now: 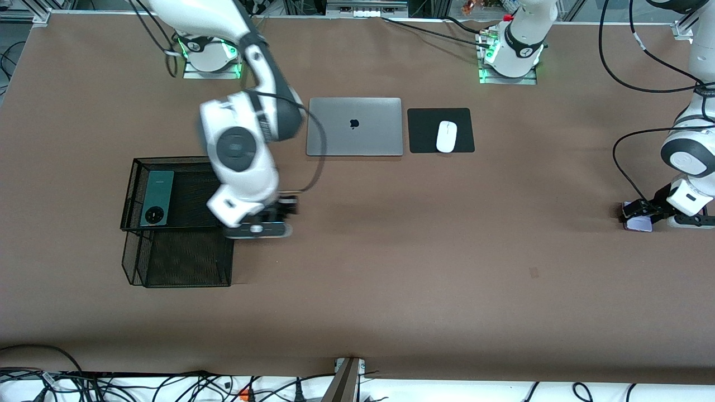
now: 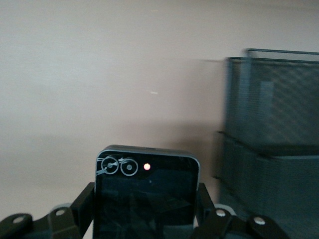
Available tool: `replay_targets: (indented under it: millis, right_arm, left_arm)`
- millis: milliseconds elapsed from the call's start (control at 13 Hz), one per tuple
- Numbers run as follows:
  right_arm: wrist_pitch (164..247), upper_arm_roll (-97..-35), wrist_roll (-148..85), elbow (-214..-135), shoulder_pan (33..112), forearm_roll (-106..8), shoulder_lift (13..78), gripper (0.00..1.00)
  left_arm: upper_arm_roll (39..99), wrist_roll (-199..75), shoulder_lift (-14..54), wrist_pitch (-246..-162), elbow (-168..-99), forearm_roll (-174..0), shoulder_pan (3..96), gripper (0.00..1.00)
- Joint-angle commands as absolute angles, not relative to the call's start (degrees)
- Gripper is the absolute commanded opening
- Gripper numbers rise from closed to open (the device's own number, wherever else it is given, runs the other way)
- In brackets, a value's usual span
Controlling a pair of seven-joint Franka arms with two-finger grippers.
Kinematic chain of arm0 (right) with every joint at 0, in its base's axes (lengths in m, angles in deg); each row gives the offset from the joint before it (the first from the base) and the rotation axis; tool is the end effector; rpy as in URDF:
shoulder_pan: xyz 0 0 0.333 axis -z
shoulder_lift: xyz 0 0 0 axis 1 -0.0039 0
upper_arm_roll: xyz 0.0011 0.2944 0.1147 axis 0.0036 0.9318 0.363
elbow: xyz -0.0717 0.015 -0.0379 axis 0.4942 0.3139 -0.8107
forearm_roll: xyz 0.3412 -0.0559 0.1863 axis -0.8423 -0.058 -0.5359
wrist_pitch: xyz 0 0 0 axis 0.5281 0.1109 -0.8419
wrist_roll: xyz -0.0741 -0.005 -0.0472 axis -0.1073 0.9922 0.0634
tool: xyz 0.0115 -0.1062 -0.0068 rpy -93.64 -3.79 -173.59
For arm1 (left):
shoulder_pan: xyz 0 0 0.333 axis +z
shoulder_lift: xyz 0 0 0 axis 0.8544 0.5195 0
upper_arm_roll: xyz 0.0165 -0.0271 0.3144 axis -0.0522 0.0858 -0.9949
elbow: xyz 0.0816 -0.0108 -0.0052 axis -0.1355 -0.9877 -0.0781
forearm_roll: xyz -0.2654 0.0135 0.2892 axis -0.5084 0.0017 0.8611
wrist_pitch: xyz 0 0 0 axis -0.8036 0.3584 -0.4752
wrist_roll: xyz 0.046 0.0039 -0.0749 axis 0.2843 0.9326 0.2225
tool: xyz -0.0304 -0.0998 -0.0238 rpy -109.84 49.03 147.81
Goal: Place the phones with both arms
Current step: 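Drop the flip in the basket while the left gripper lifts the white phone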
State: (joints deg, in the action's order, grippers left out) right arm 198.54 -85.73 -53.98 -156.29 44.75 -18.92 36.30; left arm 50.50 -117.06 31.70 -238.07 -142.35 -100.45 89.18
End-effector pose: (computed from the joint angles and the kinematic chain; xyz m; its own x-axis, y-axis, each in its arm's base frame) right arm 0.6348 0.2989 0.3937 0.9986 0.0532 0.0076 0.0519 -0.9914 0.1200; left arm 0.5408 0.3358 0.1619 0.9811 0.0344 0.1903 0.0155 -0.9949 0.0998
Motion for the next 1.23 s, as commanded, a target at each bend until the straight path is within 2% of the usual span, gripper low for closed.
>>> replay_targets:
  millis: [0,154,231,308,463,694,925,1002,1080,1157]
  right_arm:
    - [195.93,-91.46,-45.01,-165.56,44.51,-19.51,44.60,0.00]
    - [198.64,-95.16,-39.81,-174.35,44.60,-19.68,50.49,0.00]
    - [203.53,-96.31,-37.78,-180.92,44.60,-19.77,53.91,0.00]
    - [208.89,-96.76,-36.54,-185.94,44.60,-19.77,55.77,0.00]
    - [218.31,-96.85,-36.18,-192.38,44.60,-20.47,56.67,0.00]
    - [226.40,-96.68,-36.44,-196.96,44.60,-20.57,55.53,0.00]
    - [229.95,-95.89,-37.23,-198.30,44.51,-20.65,54.56,0.01]
    - [229.95,-95.88,-37.23,-198.30,44.51,-20.65,54.30,0.21]
    - [230.12,-95.88,-37.32,-198.30,44.51,-20.65,54.30,0.67]
    - [230.21,-95.88,-37.32,-198.04,44.51,-20.65,54.30,0.81]
  left_arm:
    - [50.85,-116.76,32.47,-238.03,-141.30,-101.73,89.28,0.94]
    - [50.76,-114.57,32.47,-238.03,-141.12,-101.29,88.76,0.54]
    - [50.59,-113.08,32.47,-237.60,-140.42,-101.12,87.97,0.33]
    - [50.41,-111.93,32.47,-237.33,-140.16,-101.11,86.92,0.24]
    - [49.98,-106.24,32.12,-233.67,-137.79,-101.03,83.94,0.13]
    - [48.39,-93.34,31.85,-224.69,-131.20,-93.59,79.37,0.09]
    - [48.48,-76.64,30.53,-221.43,-130.31,-89.25,71.56,0.07]
    - [48.57,-72.93,30.27,-221.16,-130.40,-89.16,68.83,0.06]
    - [48.39,-69.68,30.27,-219.94,-130.31,-89.16,66.02,0.06]
    - [48.39,-65.12,30.18,-219.14,-130.22,-89.16,63.12,0.06]
